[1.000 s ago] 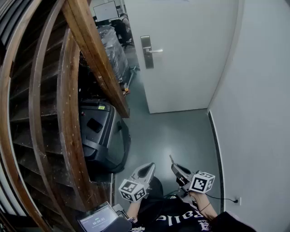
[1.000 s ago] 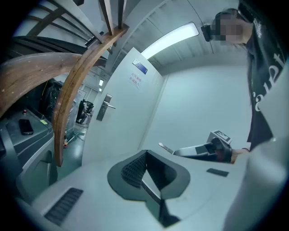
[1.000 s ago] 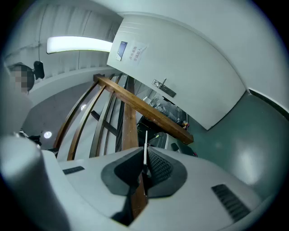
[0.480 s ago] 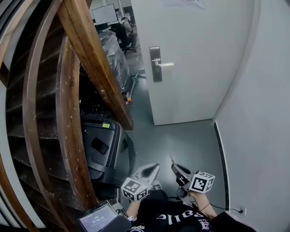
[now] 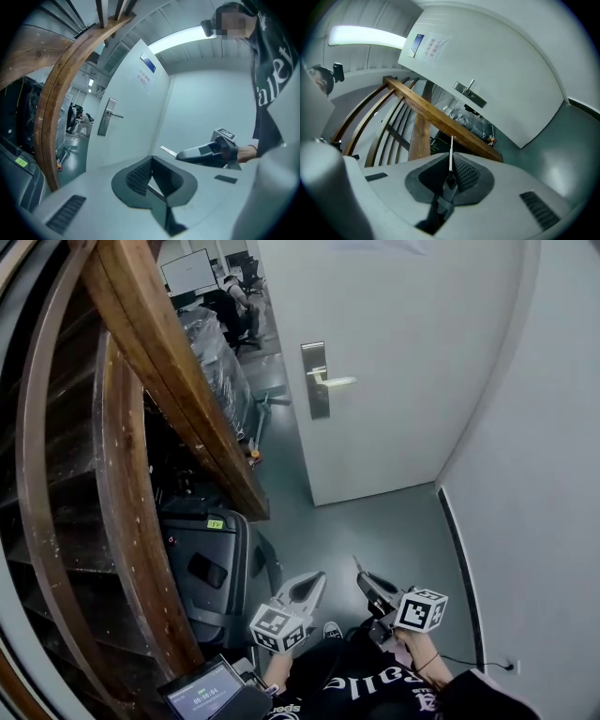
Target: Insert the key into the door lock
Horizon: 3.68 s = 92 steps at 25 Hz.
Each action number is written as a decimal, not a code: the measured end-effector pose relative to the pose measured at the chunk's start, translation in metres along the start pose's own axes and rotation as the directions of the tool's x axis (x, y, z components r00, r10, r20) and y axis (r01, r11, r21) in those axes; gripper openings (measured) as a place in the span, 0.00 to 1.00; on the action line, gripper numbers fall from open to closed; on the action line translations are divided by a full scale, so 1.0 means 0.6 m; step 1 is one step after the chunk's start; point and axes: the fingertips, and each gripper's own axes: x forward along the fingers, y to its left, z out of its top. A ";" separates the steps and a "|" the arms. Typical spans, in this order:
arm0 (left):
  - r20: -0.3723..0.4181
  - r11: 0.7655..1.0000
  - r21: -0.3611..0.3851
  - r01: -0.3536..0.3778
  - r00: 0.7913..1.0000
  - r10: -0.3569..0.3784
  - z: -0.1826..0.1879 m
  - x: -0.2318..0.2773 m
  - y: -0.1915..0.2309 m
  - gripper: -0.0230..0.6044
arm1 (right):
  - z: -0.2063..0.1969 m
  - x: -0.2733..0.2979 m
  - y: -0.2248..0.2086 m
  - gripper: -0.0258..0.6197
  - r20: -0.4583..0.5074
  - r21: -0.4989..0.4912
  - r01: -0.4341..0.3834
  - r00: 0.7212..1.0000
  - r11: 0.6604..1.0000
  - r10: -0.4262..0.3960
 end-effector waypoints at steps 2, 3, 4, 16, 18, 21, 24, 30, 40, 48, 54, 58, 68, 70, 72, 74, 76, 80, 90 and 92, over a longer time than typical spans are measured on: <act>-0.006 1.000 -0.003 0.001 1.000 -0.001 0.003 0.009 0.013 0.04 | 0.020 0.015 -0.008 0.10 0.010 0.001 0.007 1.000 1.000 -0.007; -0.005 1.000 -0.003 -0.003 1.000 0.003 0.007 0.012 0.024 0.04 | 0.030 0.024 -0.011 0.10 0.016 0.000 0.005 1.000 1.000 -0.005; -0.002 1.000 -0.003 -0.011 1.000 0.011 0.012 0.015 0.035 0.04 | 0.041 0.035 -0.013 0.10 0.020 -0.001 0.001 1.000 1.000 -0.001; 0.057 0.979 -0.045 -0.201 0.978 0.203 0.069 0.089 0.203 0.04 | 0.209 0.204 -0.103 0.10 -0.026 0.002 -0.065 0.998 0.998 0.065; 0.086 0.970 -0.058 -0.236 0.967 0.241 0.095 0.115 0.233 0.04 | 0.252 0.240 -0.118 0.10 -0.045 -0.008 -0.080 0.996 0.997 0.080; 0.127 0.961 -0.073 -0.267 0.953 0.275 0.132 0.155 0.265 0.04 | 0.310 0.292 -0.138 0.10 -0.072 -0.015 -0.112 0.991 0.994 0.111; 0.144 0.957 -0.071 -0.280 0.947 0.287 0.157 0.198 0.282 0.04 | 0.366 0.340 -0.162 0.10 -0.086 -0.016 -0.128 0.988 0.992 0.126; 0.159 0.938 -0.086 -0.336 0.925 0.346 0.179 0.243 0.322 0.04 | 0.459 0.444 -0.213 0.10 -0.093 -0.019 -0.147 0.985 0.989 0.145; 0.156 0.885 -0.135 -0.446 0.872 0.464 0.175 0.243 0.373 0.04 | 0.550 0.592 -0.290 0.10 -0.014 0.117 -0.123 0.992 0.986 0.125; 0.135 0.891 -0.144 -0.431 0.883 0.449 0.168 0.263 0.372 0.04 | 0.579 0.645 -0.298 0.10 0.033 0.176 -0.127 0.992 0.976 0.123; 0.125 0.884 -0.162 -0.439 0.879 0.460 0.157 0.250 0.375 0.04 | 0.584 0.655 -0.288 0.10 0.063 0.233 -0.155 0.988 0.960 0.144; 0.127 0.878 -0.175 -0.445 0.874 0.468 0.154 0.237 0.376 0.04 | 0.582 0.649 -0.293 0.10 0.090 0.289 -0.157 0.987 0.944 0.137; 0.129 0.869 -0.190 -0.457 0.866 0.484 0.149 0.208 0.380 0.04 | 0.581 0.662 -0.300 0.10 0.093 0.345 -0.145 0.988 0.927 0.120; 0.126 0.866 -0.197 -0.460 0.864 0.488 0.145 0.201 0.381 0.04 | 0.583 0.665 -0.303 0.10 0.119 0.396 -0.166 0.985 0.903 0.128; 0.122 0.864 -0.201 -0.461 0.864 0.489 0.142 0.197 0.382 0.04 | 0.590 0.674 -0.308 0.10 0.141 0.445 -0.182 0.981 0.877 0.132; 0.118 0.864 -0.204 -0.460 0.865 0.488 0.138 0.194 0.382 0.04 | 0.597 0.686 -0.310 0.10 0.144 0.452 -0.181 0.981 0.873 0.129; 0.113 0.864 -0.207 -0.459 0.866 0.487 0.133 0.191 0.380 0.04 | 0.603 0.695 -0.313 0.10 0.145 0.441 -0.176 0.982 0.880 0.124; 0.097 0.865 -0.214 -0.453 0.872 0.481 0.118 0.187 0.375 0.04 | 0.611 0.707 -0.316 0.10 0.156 0.405 -0.174 0.980 0.898 0.119; 0.058 0.877 -0.224 -0.426 0.892 0.448 0.094 0.163 0.341 0.04 | 0.631 0.696 -0.316 0.13 0.106 0.178 -0.095 0.991 0.979 0.077; 0.051 0.878 -0.226 -0.423 0.895 0.444 0.085 0.149 0.332 0.04 | 0.605 0.655 -0.315 0.18 0.105 0.153 -0.088 0.992 0.984 0.073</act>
